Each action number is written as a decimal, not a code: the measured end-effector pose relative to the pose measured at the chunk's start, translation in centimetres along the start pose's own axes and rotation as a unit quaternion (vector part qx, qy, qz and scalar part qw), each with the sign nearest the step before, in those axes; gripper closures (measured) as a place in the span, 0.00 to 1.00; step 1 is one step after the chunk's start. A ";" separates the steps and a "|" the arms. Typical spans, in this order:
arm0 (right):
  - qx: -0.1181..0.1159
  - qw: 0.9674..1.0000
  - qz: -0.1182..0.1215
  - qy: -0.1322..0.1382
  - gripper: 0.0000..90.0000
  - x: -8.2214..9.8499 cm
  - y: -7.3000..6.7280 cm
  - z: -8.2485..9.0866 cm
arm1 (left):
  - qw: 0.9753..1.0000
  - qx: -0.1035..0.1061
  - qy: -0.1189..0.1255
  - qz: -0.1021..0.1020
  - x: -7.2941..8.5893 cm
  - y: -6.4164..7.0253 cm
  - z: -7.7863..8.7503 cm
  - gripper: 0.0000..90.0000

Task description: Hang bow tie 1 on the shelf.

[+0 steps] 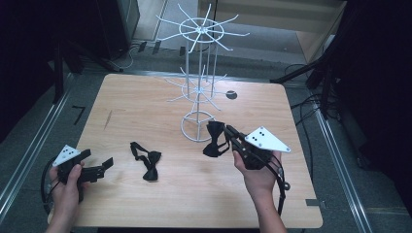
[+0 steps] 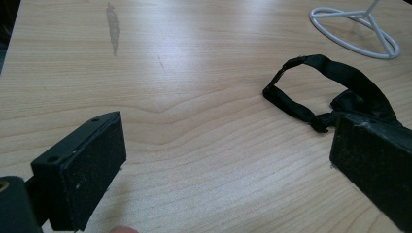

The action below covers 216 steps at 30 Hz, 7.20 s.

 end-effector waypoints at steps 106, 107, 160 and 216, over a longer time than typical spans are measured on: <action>0.065 0.997 -0.034 0.002 0.96 -4.9 4.3 -3.7 | 1.000 0.000 0.005 0.001 -0.1 -0.1 0.0 0.00; 0.065 0.997 -0.035 0.003 0.96 -5.0 4.2 -3.7 | 1.000 -0.001 0.005 0.002 -0.1 -0.1 0.0 0.00; -0.047 0.999 0.020 -0.001 0.96 -5.2 -2.2 -1.5 | 1.000 -0.002 0.004 -0.002 -0.1 -0.1 0.0 0.00; -0.078 0.986 -0.144 -0.016 0.95 -4.1 4.6 -3.5 | 1.000 0.000 0.002 0.000 -0.1 -0.1 0.0 0.00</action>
Point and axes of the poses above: each handheld gripper's, and its own axes: z roughly backward along the jaws, x roughly out of its underside, y roughly to its right, the point moved 10 cm from there along -z, roughly forward along the jaws, and after that the axes turned 10 degrees about -z, right-handed, at the moved point
